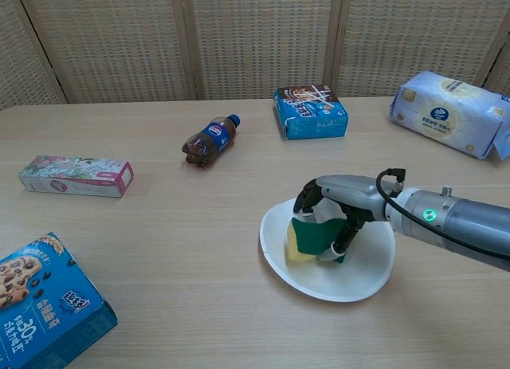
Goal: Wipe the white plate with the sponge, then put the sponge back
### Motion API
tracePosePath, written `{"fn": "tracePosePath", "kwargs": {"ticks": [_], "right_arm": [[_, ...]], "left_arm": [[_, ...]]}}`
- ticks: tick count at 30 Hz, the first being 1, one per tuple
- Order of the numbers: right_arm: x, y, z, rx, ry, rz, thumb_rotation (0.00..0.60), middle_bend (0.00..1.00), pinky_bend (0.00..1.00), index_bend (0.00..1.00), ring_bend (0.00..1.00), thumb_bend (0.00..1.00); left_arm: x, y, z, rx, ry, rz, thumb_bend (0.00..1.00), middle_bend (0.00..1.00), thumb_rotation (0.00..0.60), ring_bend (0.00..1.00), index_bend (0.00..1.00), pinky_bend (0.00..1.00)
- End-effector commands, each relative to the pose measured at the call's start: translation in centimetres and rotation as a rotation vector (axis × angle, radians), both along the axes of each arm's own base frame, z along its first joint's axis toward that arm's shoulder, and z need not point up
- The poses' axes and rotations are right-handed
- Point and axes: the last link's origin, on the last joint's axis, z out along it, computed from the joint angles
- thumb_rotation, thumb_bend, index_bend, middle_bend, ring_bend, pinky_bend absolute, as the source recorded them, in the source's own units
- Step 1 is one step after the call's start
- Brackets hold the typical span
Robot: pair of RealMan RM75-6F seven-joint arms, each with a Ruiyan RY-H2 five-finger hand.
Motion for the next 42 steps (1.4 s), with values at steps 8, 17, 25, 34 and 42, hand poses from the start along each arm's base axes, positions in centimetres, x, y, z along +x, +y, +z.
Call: {"fn": "tracePosePath", "kwargs": {"ticks": [8, 17, 25, 34, 42], "right_arm": [[1.6, -0.1, 0.8, -0.011, -0.082, 0.010, 0.600, 0.20, 0.04, 0.66, 0.00, 0.62], [5.6, -2.6, 6.2, -0.109, -0.216, 0.038, 0.600, 0.20, 0.04, 0.67, 0.00, 0.62], [1.3, -5.2, 10.1, -0.251, 0.071, 0.000, 0.600, 0.18, 0.04, 0.67, 0.00, 0.62], [-3.8, -5.3, 10.6, -0.262, 0.466, -0.038, 0.600, 0.14, 0.04, 0.62, 0.00, 0.62], [-4.4, -5.0, 10.9, -0.248, 0.483, -0.186, 0.600, 0.00, 0.00, 0.00, 0.00, 0.17]], "left_arm": [[0.0, 0.0, 0.0, 0.000, 0.000, 0.001, 0.00, 0.00, 0.600, 0.00, 0.00, 0.00], [0.0, 0.0, 0.0, -0.001, -0.001, 0.002, 0.00, 0.00, 0.600, 0.00, 0.00, 0.00], [0.2, -0.3, 0.0, -0.008, -0.002, -0.006, 0.00, 0.00, 0.600, 0.00, 0.00, 0.00], [0.4, -0.5, -0.1, -0.015, -0.001, -0.016, 0.00, 0.00, 0.600, 0.00, 0.00, 0.00], [0.5, -0.6, 0.0, -0.009, -0.005, -0.016, 0.00, 0.00, 0.600, 0.00, 0.00, 0.00]]}}
